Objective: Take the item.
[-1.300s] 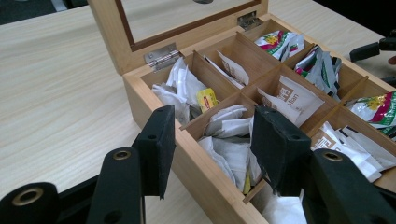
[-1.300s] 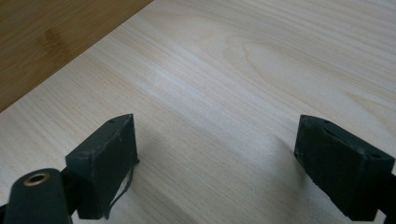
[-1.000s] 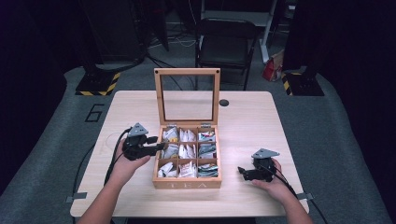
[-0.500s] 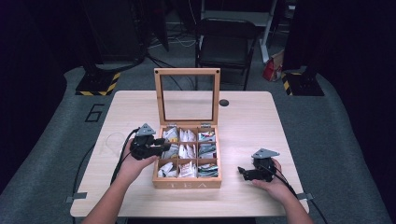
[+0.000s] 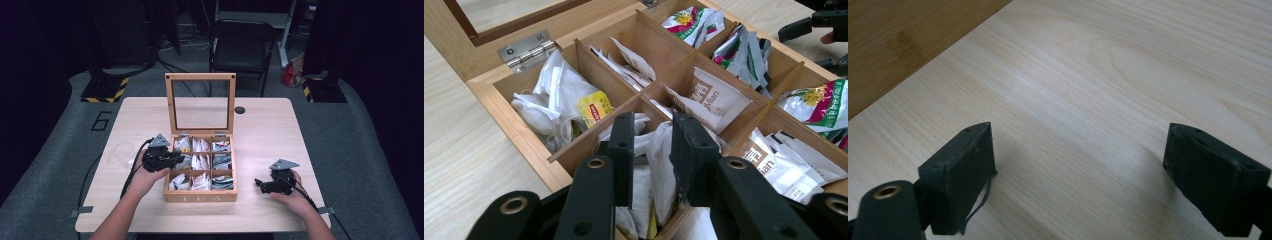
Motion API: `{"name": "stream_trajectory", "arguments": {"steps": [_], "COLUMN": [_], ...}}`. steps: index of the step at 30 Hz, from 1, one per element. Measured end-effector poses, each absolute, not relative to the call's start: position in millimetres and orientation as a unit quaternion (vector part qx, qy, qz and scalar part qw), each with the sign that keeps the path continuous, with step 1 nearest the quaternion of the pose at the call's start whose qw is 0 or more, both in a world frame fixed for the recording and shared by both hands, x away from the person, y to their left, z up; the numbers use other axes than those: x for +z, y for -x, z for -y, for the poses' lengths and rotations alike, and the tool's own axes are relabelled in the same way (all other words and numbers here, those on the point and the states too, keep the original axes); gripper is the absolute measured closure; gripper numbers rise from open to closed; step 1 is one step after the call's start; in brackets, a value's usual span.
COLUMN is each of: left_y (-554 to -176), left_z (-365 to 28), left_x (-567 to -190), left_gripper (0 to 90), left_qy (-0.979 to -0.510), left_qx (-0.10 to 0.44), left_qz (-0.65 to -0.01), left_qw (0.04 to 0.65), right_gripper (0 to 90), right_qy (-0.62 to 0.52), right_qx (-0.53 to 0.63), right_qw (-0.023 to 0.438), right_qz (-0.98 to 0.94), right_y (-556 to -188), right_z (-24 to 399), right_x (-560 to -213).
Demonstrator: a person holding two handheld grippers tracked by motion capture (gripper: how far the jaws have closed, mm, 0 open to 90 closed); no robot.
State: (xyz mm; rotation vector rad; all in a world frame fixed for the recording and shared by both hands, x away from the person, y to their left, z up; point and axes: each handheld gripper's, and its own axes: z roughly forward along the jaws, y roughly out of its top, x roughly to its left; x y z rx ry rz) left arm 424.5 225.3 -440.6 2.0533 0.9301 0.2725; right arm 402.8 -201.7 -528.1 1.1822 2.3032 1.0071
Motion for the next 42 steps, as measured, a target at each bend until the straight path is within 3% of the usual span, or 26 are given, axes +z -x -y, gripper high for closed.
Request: {"name": "stream_trajectory", "arguments": {"steps": [12, 42], "left_y": [-423.8, -416.7], "left_z": [-226.3, -236.4], "left_x": [-441.5, -413.5], "left_gripper": [87.9, 89.8], "left_qy": [-0.829, -0.811], "left_qx": [0.103, 0.135], "left_qz": [-0.36, -0.352], "left_qw": [0.416, 0.448], "right_gripper": [12.5, 12.5], "right_qy": [-0.418, -0.419], "right_qx": [0.356, 0.357], "right_qw": [0.181, 0.181], "right_qz": [-0.815, -0.815], "right_y": [-402.8, -402.8], "right_z": [201.7, 201.7], "right_x": [-528.1, -528.1]}}
